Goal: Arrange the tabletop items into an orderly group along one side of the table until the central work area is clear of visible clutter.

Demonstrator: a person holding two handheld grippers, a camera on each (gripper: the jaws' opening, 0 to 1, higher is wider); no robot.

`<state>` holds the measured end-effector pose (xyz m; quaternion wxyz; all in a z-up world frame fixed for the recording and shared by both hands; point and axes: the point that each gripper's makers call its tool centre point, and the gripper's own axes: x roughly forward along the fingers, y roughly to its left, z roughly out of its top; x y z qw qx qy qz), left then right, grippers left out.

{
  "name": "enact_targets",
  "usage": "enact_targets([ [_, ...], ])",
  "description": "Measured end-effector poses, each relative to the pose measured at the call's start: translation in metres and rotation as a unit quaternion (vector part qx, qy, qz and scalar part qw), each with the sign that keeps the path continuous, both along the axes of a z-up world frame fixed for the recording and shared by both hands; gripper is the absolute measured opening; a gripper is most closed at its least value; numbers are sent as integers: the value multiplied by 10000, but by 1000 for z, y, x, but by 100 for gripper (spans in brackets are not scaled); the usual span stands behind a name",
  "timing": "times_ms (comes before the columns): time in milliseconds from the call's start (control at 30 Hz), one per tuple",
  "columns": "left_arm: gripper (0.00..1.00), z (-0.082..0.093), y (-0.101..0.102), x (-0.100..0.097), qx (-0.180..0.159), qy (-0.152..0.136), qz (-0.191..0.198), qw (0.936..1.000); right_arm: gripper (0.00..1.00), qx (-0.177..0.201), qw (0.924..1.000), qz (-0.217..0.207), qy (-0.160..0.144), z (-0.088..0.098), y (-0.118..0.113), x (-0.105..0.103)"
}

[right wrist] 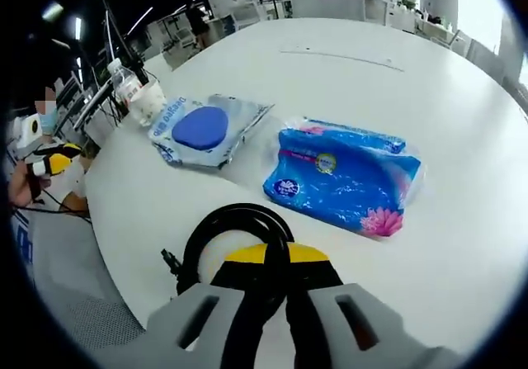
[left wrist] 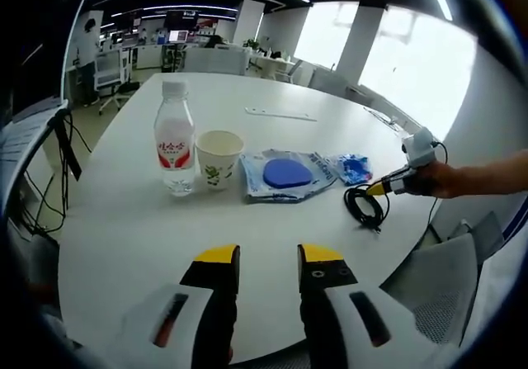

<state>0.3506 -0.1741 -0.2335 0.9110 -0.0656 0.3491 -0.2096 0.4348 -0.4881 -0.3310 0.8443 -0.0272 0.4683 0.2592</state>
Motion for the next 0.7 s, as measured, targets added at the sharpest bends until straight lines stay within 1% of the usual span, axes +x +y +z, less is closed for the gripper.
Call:
enact_targets([
  [333, 27, 0, 3, 2, -3, -12, 9, 10000, 3, 78, 10000, 18, -33, 5, 21, 5],
  [533, 26, 1, 7, 2, 6, -29, 41, 10000, 3, -22, 9999, 163, -45, 4, 22, 7],
  [600, 27, 2, 8, 3, -3, -38, 51, 10000, 5, -22, 9998, 170, -56, 5, 22, 7],
  [700, 26, 2, 8, 4, 17, -47, 41, 10000, 9, 107, 9998, 128, -86, 11, 22, 8],
])
